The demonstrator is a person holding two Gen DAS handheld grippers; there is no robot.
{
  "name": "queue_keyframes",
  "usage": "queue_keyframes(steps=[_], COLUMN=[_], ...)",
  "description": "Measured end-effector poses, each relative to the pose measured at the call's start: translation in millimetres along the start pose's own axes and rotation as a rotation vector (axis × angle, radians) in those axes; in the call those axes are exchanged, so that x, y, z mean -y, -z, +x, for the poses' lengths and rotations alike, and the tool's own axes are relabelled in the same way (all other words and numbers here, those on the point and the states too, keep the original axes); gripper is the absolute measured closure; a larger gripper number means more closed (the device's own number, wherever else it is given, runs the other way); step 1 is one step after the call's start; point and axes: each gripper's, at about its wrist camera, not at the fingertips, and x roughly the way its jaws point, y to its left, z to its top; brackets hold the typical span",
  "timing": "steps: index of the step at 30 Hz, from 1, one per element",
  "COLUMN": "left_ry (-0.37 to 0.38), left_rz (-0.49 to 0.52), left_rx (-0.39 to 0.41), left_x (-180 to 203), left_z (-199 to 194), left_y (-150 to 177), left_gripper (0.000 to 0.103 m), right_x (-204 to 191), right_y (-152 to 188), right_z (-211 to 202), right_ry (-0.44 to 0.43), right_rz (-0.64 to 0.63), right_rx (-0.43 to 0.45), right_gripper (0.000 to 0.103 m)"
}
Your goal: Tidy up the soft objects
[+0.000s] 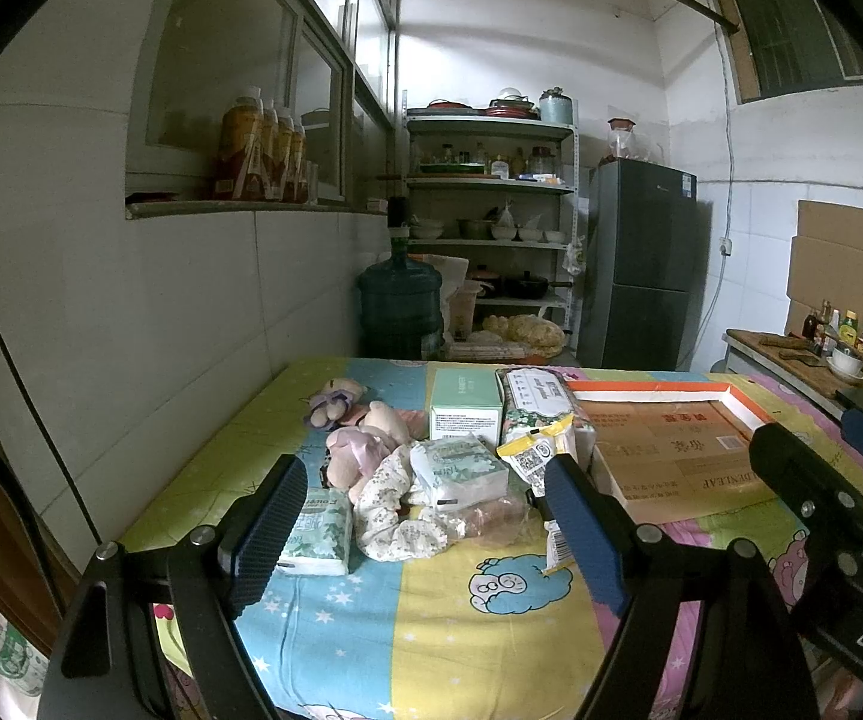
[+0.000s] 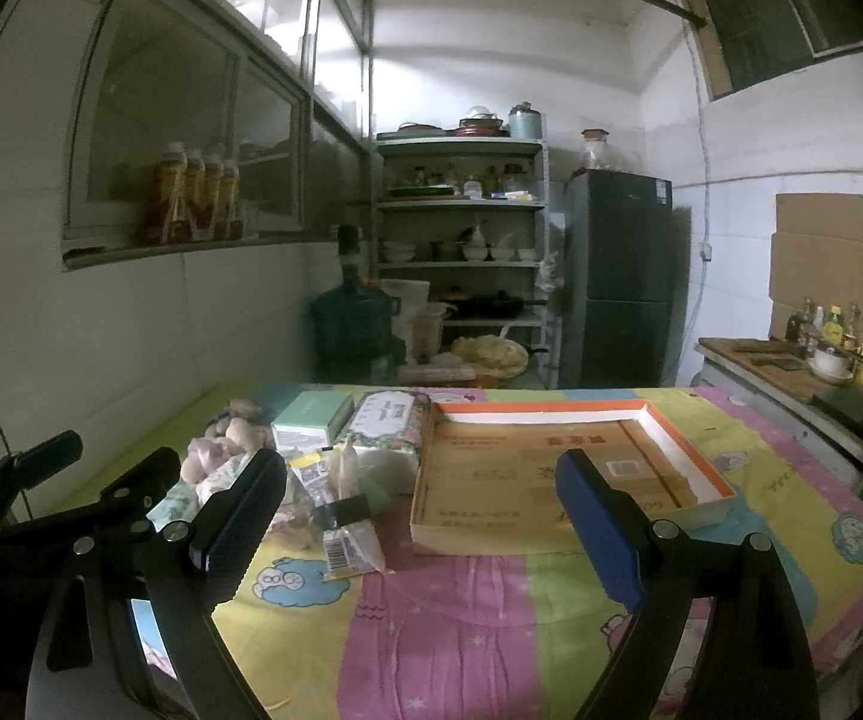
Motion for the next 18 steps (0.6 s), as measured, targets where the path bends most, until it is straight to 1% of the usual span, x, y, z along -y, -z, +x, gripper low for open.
queue_keyframes(steps=[13, 18], left_ry=[-0.002, -0.012], left_rz=[-0.009, -0.021], left_rx=[-0.010, -0.024], left_x=[-2, -10], left_z=[1, 10], left_y=[5, 8], left_gripper=[0.021, 0.021], right_x=[-4, -5], right_y=[4, 7], right_z=[3, 9], right_ry=[-0.030, -0.047], right_rz=[-0.010, -0.021], right_rx=[-0.013, -0.021], right_gripper=[0.011, 0.011])
